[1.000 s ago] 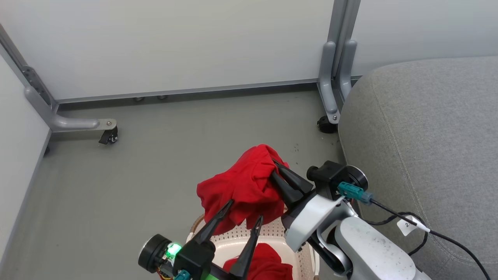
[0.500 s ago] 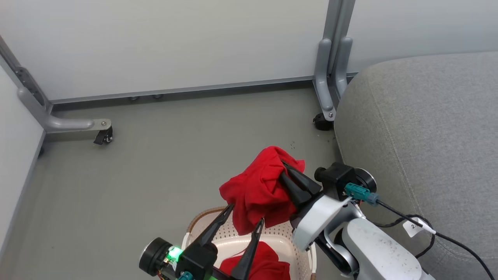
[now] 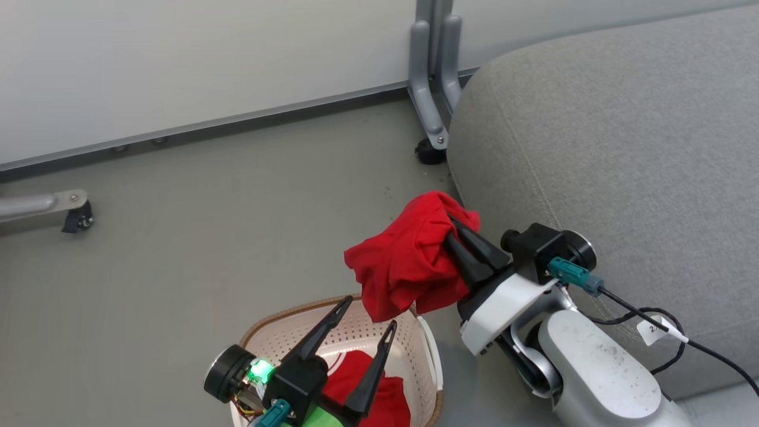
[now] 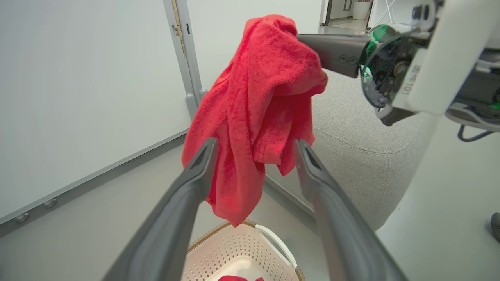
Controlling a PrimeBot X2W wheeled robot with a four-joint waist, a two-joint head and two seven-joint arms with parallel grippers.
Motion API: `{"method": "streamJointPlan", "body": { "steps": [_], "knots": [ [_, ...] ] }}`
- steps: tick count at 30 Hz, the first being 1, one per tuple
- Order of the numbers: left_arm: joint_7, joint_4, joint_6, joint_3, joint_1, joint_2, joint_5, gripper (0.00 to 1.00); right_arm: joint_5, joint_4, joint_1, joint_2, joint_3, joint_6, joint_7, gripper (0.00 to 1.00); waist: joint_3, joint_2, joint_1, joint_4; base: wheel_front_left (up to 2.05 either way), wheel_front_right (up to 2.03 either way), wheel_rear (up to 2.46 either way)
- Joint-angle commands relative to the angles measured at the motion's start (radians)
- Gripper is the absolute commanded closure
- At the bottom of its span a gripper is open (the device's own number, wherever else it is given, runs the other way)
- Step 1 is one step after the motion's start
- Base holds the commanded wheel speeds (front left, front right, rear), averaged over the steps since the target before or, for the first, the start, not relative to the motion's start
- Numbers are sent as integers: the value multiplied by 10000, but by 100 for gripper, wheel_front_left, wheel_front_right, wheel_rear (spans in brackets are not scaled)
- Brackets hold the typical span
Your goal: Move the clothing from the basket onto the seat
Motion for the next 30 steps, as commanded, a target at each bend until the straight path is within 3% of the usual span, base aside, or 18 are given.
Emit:
{"method": "streamJointPlan", "body": {
  "steps": [1,10,17,23,30],
  "knots": [
    [13,-48,-25,50,-272,90,128,0,-86,-79,-157,-57,-134,1,-83,100,767,-1,0,-977,0,0,0],
    [410,-436,-197,-18,-862,467,364,0,-237,-242,-168,109,-878,1,-414,100,1824,-1,0,-2552,0,0,0],
    [752,-671,-349,-122,-1185,725,442,0,-122,-84,-214,356,-1608,1,-692,100,2292,-1,0,-3335,0,0,0],
    [947,-872,-429,-216,-1561,757,522,0,-113,215,-636,283,-2781,1,-829,100,2736,-1,0,-3361,0,0,0],
    [1133,-1193,-623,-365,-2327,884,721,0,-202,499,-1869,-211,-4465,1,-867,100,3667,-1,0,-2737,0,0,0]
  ]
}}
